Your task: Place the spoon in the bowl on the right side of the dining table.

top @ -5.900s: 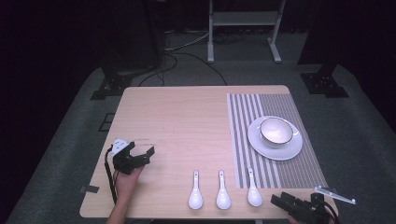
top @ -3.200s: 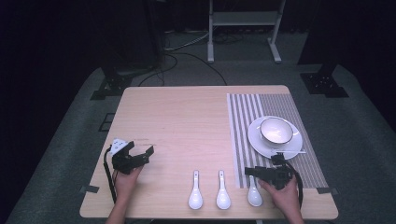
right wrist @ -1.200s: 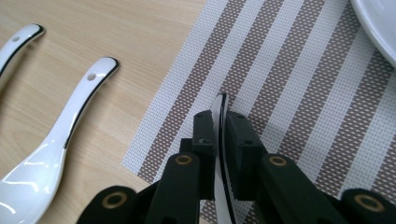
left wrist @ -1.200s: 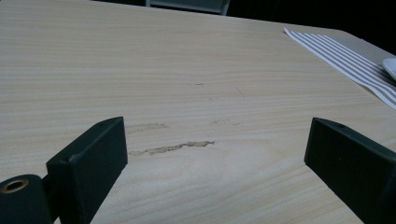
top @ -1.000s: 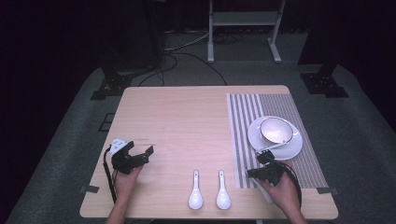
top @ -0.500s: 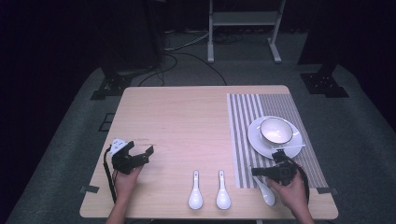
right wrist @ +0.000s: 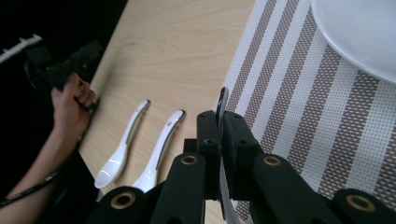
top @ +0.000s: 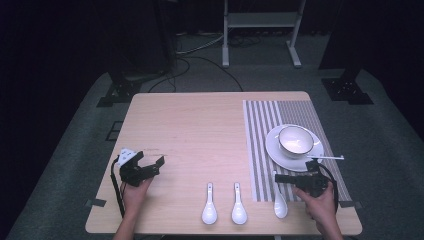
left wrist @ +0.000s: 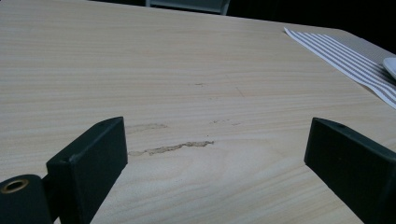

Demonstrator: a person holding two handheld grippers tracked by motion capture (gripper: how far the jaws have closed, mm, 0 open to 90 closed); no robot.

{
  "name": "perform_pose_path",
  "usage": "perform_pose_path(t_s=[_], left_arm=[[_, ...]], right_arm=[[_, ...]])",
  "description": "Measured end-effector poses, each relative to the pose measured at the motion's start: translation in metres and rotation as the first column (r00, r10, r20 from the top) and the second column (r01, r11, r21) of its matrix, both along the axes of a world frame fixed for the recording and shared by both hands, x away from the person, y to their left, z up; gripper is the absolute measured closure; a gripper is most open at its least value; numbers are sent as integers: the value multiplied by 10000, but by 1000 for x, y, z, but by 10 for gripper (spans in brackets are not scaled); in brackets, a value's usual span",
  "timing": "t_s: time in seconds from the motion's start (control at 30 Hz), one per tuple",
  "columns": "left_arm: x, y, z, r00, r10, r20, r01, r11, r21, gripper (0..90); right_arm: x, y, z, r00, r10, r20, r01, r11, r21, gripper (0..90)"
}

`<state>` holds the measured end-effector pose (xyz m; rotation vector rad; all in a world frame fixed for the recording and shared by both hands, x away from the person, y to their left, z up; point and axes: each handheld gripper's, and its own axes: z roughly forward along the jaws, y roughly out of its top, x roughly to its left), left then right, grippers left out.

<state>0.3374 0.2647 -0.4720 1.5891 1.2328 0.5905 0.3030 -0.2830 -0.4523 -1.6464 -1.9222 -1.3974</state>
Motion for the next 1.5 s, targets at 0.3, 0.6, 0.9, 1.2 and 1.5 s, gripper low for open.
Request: perform_pose_path(t_s=[0.3, 0.6, 0.9, 1.2, 1.5], left_arm=[[0, 0, 0, 10000, -7, 1, 7, 10000, 16, 47], [0, 0, 0, 10000, -1, -2, 1, 10000, -4, 47], [0, 0, 0, 10000, -11, -21, 11, 10000, 28, 47], [0, -1, 0, 10000, -20, -29, 20, 10000, 31, 47], [0, 0, -1, 10000, -20, -25, 20, 10000, 15, 47]], right_arm=[[3, -11, -5, 9993, -365, 62, 351, 9885, 1472, 863], [6, -16, -5, 9980, -620, 106, 582, 9745, 2166, 863], [7, -25, 0, 9954, -937, 218, 855, 9655, 2459, 863], [13, -36, 12, 9890, -1441, 338, 1301, 9552, 2659, 863], [26, -50, 30, 9755, -2123, 583, 1875, 9398, 2858, 863]])
